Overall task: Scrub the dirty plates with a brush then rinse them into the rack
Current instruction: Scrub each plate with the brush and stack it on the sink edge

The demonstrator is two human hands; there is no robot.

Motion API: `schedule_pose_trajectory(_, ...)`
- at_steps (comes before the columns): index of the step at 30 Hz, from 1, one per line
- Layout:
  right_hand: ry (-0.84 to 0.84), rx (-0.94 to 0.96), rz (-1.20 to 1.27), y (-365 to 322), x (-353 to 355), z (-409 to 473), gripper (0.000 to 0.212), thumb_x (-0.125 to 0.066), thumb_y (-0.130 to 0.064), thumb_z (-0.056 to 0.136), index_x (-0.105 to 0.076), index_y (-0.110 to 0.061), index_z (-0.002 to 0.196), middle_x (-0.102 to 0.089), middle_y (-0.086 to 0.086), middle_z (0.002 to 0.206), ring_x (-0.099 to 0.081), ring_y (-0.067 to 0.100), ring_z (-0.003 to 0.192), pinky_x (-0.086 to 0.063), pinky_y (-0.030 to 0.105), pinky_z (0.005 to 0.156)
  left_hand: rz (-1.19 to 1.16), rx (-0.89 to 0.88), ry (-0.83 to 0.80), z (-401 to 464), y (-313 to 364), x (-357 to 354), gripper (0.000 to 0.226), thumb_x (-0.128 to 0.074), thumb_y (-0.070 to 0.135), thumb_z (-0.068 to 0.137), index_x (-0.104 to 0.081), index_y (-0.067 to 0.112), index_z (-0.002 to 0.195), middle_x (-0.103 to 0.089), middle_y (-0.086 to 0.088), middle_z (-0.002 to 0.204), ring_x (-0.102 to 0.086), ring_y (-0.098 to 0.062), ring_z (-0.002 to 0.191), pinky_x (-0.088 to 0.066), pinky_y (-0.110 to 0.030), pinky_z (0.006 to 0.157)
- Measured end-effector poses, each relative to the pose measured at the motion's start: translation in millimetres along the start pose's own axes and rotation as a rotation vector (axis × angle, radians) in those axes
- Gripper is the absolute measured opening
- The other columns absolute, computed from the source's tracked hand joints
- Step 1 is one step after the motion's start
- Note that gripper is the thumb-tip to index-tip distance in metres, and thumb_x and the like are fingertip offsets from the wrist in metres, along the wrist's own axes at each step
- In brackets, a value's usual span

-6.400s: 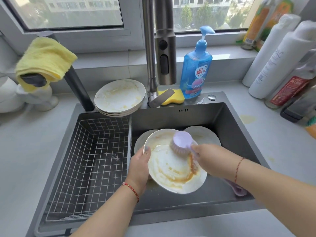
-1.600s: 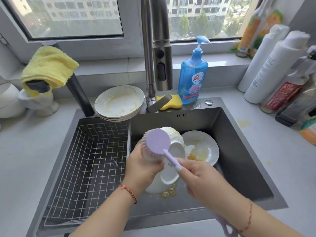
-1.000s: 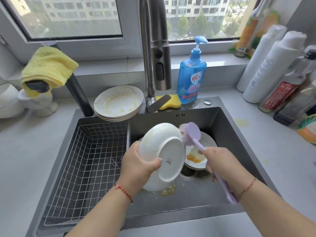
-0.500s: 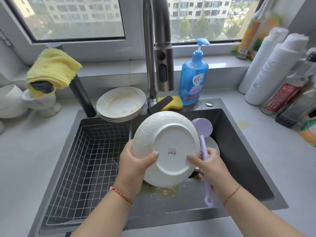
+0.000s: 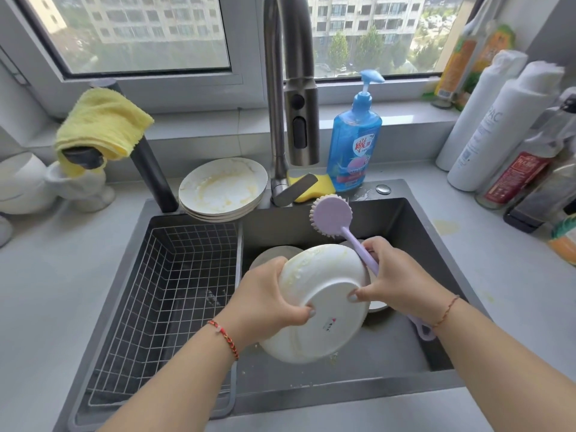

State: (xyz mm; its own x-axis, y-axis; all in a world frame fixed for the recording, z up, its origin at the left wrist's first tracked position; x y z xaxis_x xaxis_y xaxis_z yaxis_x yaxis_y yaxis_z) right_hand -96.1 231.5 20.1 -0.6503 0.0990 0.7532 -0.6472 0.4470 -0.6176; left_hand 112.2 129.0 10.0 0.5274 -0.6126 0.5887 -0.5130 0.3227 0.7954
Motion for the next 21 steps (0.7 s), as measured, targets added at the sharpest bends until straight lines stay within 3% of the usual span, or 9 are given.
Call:
schedule_pose_trajectory(3,0.074,0.011,-0.015,-1.8,-0.1,0.1,0.059,-0.086,-0.034,0.063,-0.048,-0.028,0.108,-0.060,-0.009,0.097,-0.057,0.008,0.083,-0.046,0.019,0.063,0.014,-0.019,0.051,1.2,1.4,-1.8,0.047,-0.084,0.036,0.056,-0.062,0.015,0.092,-0.067,0.001,0.086,-0.065,-0.018,0.082,-0.056,-0.041,0.075)
schedule_pose_trajectory(5,0.146,-0.022,0.121,-1.8,2.1,-3.8,0.047,-0.082,-0.032,0.070,-0.053,-0.028,0.108,-0.063,-0.010,0.097,-0.059,0.006,0.075,-0.043,0.014,0.053,0.031,-0.015,0.098,0.4,0.2,-2.9,0.041,-0.086,0.031,0.059,-0.060,0.015,0.087,-0.065,0.001,0.082,-0.063,-0.015,0.077,-0.055,-0.030,0.068)
schedule_pose_trajectory(7,0.202,-0.068,0.294,-1.7,4.7,-12.7,0.032,-0.074,-0.029,0.080,-0.058,-0.025,0.107,-0.067,-0.009,0.089,-0.056,0.009,0.057,-0.043,0.019,0.047,0.022,-0.013,0.160,-1.8,-2.8,-1.5,0.035,-0.087,0.023,0.063,-0.056,0.023,0.079,-0.062,0.006,0.076,-0.060,-0.003,0.069,-0.046,-0.015,0.056)
schedule_pose_trajectory(9,0.191,-0.107,0.479,0.5,2.8,-25.1,0.021,-0.064,-0.027,0.089,-0.061,-0.025,0.110,-0.072,-0.003,0.080,-0.048,0.015,0.046,-0.041,0.027,0.044,-0.006,0.005,0.222,-3.5,-6.5,2.2,0.038,-0.088,0.018,0.064,-0.053,0.028,0.075,-0.060,0.011,0.073,-0.058,0.005,0.068,-0.043,-0.010,0.055)
schedule_pose_trajectory(14,0.127,-0.170,0.817,-5.0,-10.5,-43.8,0.031,-0.049,-0.021,0.098,-0.059,-0.034,0.125,-0.066,0.012,0.068,-0.035,0.016,0.039,-0.036,0.025,0.040,-0.059,0.068,0.304,-0.7,-10.7,8.1,0.038,-0.090,0.018,0.063,-0.059,0.017,0.085,-0.065,0.003,0.082,-0.063,-0.012,0.078,-0.054,-0.027,0.066)
schedule_pose_trajectory(18,-0.025,-0.047,0.837,-33.9,-19.6,-58.9,0.041,-0.047,-0.016,0.099,-0.063,-0.049,0.116,-0.037,-0.002,0.049,-0.028,0.012,0.043,-0.030,0.022,0.040,-0.098,0.081,0.296,2.4,-5.0,-0.6,0.036,-0.089,0.016,0.063,-0.058,0.019,0.082,-0.065,0.004,0.078,-0.063,-0.011,0.073,-0.049,-0.018,0.058)
schedule_pose_trajectory(21,-0.134,0.040,0.756,-55.2,-22.9,-71.8,0.045,-0.048,-0.016,0.098,-0.059,-0.054,0.117,-0.031,-0.005,0.051,-0.026,0.010,0.046,-0.027,0.019,0.040,-0.162,0.139,0.318,4.9,-4.7,-6.4,0.036,-0.087,0.014,0.063,-0.062,0.023,0.088,-0.069,0.008,0.081,-0.067,-0.011,0.079,-0.049,-0.015,0.058)
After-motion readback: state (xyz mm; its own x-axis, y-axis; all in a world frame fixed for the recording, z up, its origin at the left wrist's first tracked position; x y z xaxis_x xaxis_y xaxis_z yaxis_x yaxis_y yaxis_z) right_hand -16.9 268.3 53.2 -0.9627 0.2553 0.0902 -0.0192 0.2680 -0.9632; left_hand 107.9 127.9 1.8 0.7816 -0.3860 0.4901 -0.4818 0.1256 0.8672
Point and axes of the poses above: each hand's wrist, its own z-axis towards the middle knuckle, its own x-axis out of the back of the hand, y = z × x, the point moved 1 cm from there along z, towards the middle knuckle
